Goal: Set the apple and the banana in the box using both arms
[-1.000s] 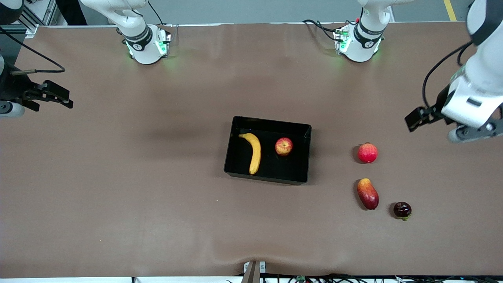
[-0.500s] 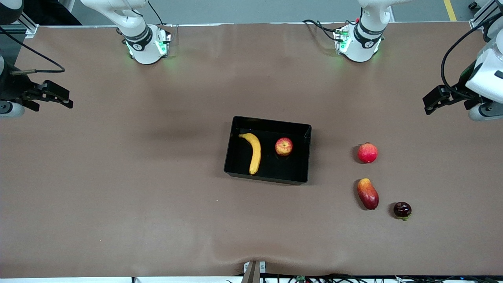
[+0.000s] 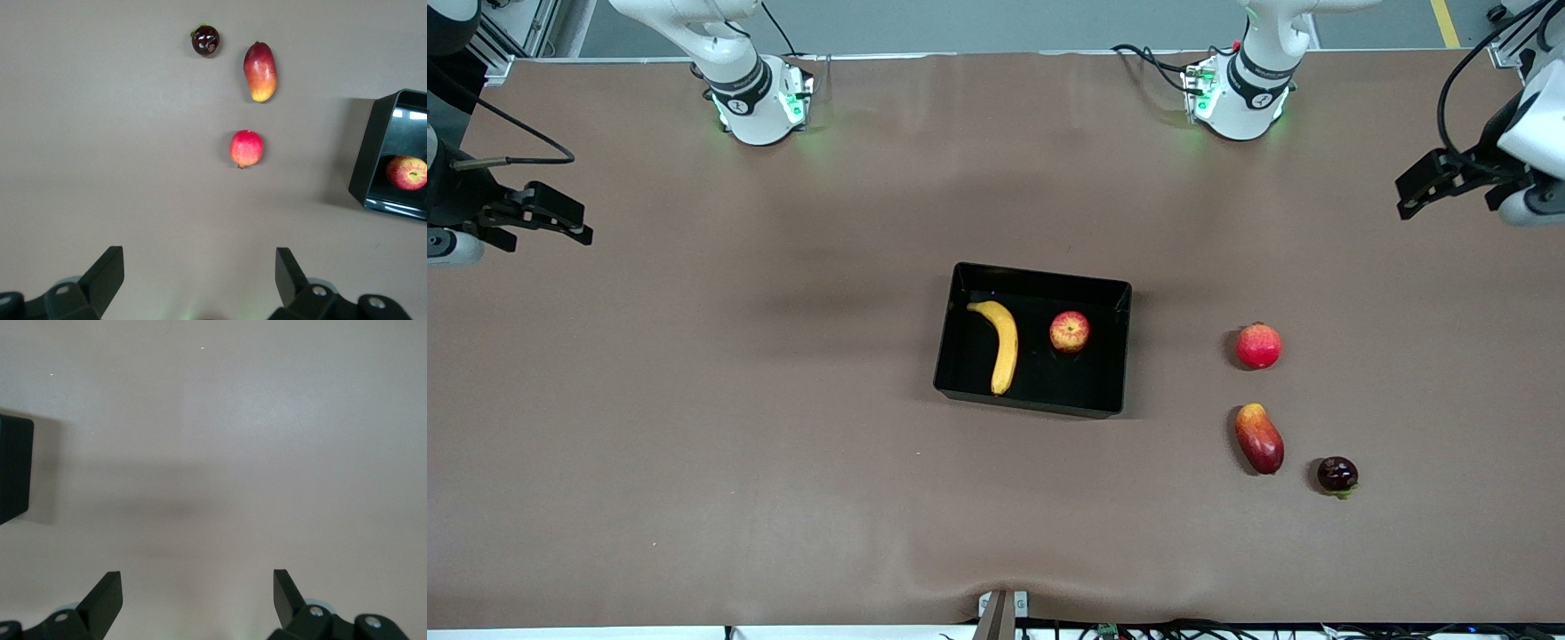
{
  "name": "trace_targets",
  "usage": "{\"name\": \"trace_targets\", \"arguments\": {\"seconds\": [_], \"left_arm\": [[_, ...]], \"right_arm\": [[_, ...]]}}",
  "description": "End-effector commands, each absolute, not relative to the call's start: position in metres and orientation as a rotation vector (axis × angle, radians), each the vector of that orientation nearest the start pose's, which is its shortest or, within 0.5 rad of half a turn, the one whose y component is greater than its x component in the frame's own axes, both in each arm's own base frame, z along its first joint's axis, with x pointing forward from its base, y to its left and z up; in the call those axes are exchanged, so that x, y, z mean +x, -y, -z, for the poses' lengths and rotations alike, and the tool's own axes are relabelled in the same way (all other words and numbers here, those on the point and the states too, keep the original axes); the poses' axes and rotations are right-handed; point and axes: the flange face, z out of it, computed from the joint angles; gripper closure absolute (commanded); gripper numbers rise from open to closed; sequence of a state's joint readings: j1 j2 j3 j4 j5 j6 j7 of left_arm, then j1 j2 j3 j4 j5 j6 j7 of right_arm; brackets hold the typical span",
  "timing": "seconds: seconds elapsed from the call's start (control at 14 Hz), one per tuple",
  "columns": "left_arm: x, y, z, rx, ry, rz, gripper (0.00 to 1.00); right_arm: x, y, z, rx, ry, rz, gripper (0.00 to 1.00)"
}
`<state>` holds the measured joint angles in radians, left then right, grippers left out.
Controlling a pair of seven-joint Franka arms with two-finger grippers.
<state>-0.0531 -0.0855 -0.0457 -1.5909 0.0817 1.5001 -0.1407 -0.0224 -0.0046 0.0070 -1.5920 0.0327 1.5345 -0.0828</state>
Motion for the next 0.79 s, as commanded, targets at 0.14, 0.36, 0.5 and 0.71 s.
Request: {"name": "trace_targets", "arguments": {"seconds": [0.14, 0.36, 0.5, 0.71], "left_arm": [[0.499, 0.044, -0.665, -3.076, 0.045, 0.030, 0.00], [0.498, 0.044, -0.662, -3.082, 0.033, 0.017, 0.00], [0.487, 0.047, -0.662, -3.093, 0.022, 0.027, 0.00], [0.473, 0.048, -0.659, -3.107, 0.017, 0.054, 0.00]], "right_arm": [[0.549, 0.004, -0.615, -3.111, 0.125, -0.084, 0.00], [0.548, 0.004, -0.615, -3.110, 0.125, -0.086, 0.00], [0.549, 0.004, -0.615, -3.111, 0.125, -0.079, 0.00], [0.549, 0.004, -0.615, -3.111, 0.122, -0.077, 0.00]]}}
